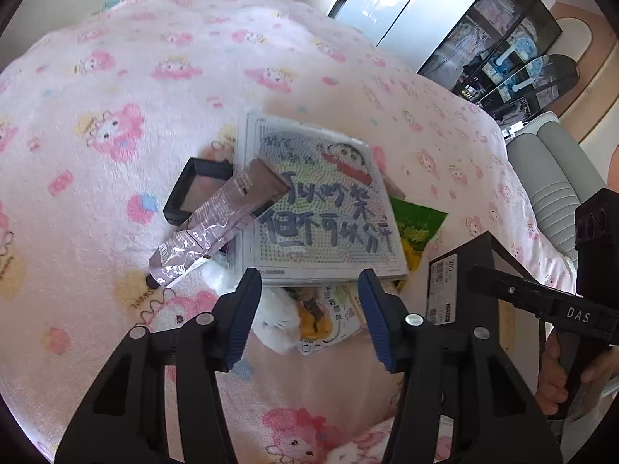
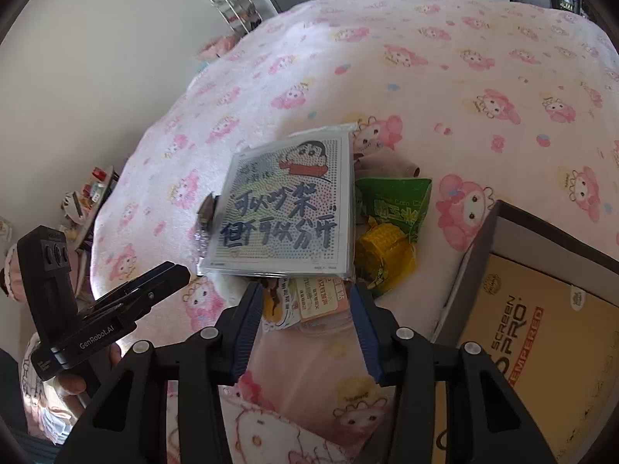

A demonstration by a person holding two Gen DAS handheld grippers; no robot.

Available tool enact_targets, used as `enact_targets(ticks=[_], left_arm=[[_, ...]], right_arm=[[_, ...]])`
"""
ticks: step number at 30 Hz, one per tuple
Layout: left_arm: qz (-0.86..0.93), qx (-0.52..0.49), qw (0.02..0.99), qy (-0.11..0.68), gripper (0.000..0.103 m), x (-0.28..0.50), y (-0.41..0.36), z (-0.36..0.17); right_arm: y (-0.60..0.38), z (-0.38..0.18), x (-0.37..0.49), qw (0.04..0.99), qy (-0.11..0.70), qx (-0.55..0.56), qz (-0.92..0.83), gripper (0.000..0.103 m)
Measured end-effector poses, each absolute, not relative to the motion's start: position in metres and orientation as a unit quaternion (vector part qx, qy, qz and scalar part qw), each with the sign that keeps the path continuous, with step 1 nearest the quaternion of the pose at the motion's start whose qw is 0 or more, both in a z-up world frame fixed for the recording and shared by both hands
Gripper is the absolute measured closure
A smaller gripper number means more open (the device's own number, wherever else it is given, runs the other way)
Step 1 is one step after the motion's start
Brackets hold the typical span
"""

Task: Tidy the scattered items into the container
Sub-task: 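Grasp the bagged Shin-chan bead-art kit with the left gripper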

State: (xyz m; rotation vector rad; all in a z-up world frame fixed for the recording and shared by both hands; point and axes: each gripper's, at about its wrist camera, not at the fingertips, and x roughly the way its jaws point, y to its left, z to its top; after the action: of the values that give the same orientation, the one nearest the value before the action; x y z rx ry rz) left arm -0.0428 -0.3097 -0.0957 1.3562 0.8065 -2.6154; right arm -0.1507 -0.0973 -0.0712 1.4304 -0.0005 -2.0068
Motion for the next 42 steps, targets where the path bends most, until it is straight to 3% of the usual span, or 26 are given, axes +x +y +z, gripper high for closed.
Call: enact_targets(ticks=[11, 14, 21, 28, 31, 34, 40, 42], left_arm=[[-0.84, 0.464, 0.087, 0.266, 0.052, -0.094, -0.335, -0.135], [-0.832, 0.46, 0.064, 0.304, 0.056, -0.099, -0.339, -0.14], [-0.819, 0.488, 0.063, 0.295, 0.056, -0.063, -0.327, -0.128], [-0.806, 0.498, 0.051, 0.316, 0.051, -0.059, -0.336, -0.144], [-0.805, 0.493, 0.047, 0.327, 0.046, -0.07, -0.336, -0.148], [-0.816, 0.487, 0.049, 0.308, 0.047, -0.066, -0.326, -0.132], [-0.848, 0.444, 0.021, 0.289, 0.051, -0.048, -0.308, -0.067], [-0.847, 0.431, -0.036, 0.308, 0.06, -0.045, -0.292, -0.046]], right_arm=[[-0.142, -0.13, -0.21, 0.257, 0.033, 0.606, -0.752, 0.063], [-0.149, -0.141, -0.218, 0.266, 0.02, 0.614, -0.743, 0.06], [-0.139, -0.139, -0.195, 0.309, 0.007, 0.642, -0.701, 0.057], [-0.135, -0.15, -0.191, 0.312, 0.001, 0.664, -0.679, 0.057], [-0.144, -0.153, -0.204, 0.304, -0.008, 0.673, -0.674, 0.052], [-0.146, -0.136, -0.203, 0.307, 0.018, 0.646, -0.698, 0.052], [-0.106, -0.073, -0.206, 0.334, -0.045, 0.602, -0.724, 0.055], [-0.1, -0.06, -0.182, 0.346, -0.072, 0.585, -0.73, 0.056]])
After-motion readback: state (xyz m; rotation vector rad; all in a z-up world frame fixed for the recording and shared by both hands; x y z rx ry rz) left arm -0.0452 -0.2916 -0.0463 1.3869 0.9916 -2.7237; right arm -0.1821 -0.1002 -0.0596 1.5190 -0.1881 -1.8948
